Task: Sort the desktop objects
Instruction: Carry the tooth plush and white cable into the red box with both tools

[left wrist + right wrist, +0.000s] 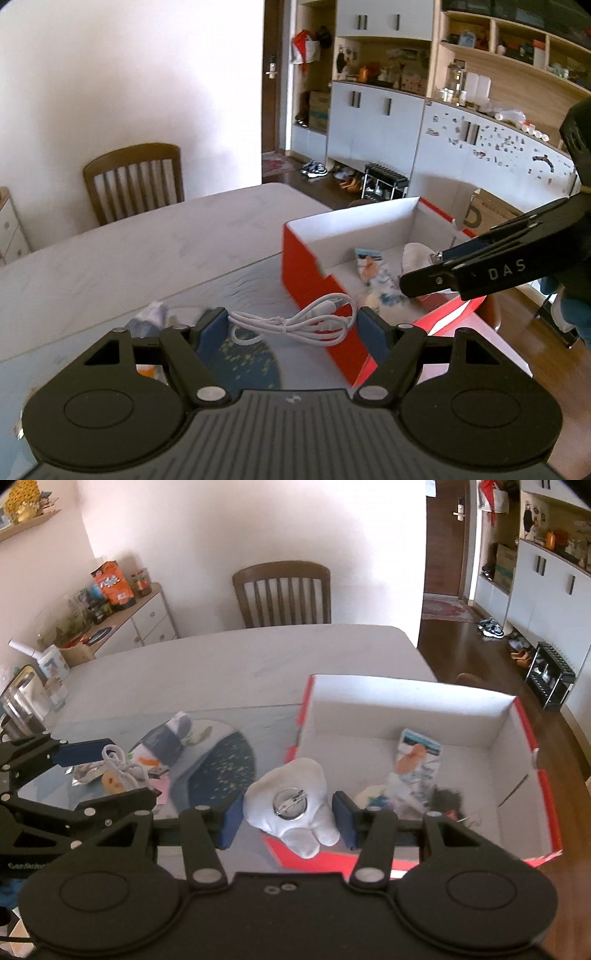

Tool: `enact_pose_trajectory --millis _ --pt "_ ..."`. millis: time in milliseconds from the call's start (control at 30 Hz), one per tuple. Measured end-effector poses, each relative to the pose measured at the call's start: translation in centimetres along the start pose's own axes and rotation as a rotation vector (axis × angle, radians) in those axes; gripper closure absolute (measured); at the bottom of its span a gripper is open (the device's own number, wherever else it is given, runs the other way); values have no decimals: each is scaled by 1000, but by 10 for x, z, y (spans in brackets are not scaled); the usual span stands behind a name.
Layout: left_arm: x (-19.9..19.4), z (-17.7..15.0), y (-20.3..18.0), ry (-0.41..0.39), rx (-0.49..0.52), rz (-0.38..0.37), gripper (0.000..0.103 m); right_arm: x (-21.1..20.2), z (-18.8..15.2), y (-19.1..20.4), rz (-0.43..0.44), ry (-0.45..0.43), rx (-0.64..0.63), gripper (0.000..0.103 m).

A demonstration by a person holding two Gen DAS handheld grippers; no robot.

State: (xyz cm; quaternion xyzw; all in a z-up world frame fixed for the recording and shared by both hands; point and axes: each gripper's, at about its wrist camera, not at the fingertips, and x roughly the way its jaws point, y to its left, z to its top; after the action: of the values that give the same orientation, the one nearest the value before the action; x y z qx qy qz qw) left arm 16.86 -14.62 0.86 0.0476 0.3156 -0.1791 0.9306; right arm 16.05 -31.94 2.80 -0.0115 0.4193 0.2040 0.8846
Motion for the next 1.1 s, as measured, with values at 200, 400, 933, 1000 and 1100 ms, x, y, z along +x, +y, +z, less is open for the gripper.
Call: enact_pose_trajectory --millis 200,400,933,1000,1100 --pt "17 13 -25 -2 29 -11 27 -5 0 -32 -17 -13 14 52" --pt "36 22 -49 1 58 -27 27 -9 -2 -63 -36 -20 34 52" --pt "102 41 -94 54 162 -55 27 2 -14 -127 -100 1 78 52" --pt "112 41 -96 68 178 -53 27 7 -16 -131 -107 11 80 52" --pt "127 41 -98 92 199 -50 27 15 -18 -137 -115 23 78 52"
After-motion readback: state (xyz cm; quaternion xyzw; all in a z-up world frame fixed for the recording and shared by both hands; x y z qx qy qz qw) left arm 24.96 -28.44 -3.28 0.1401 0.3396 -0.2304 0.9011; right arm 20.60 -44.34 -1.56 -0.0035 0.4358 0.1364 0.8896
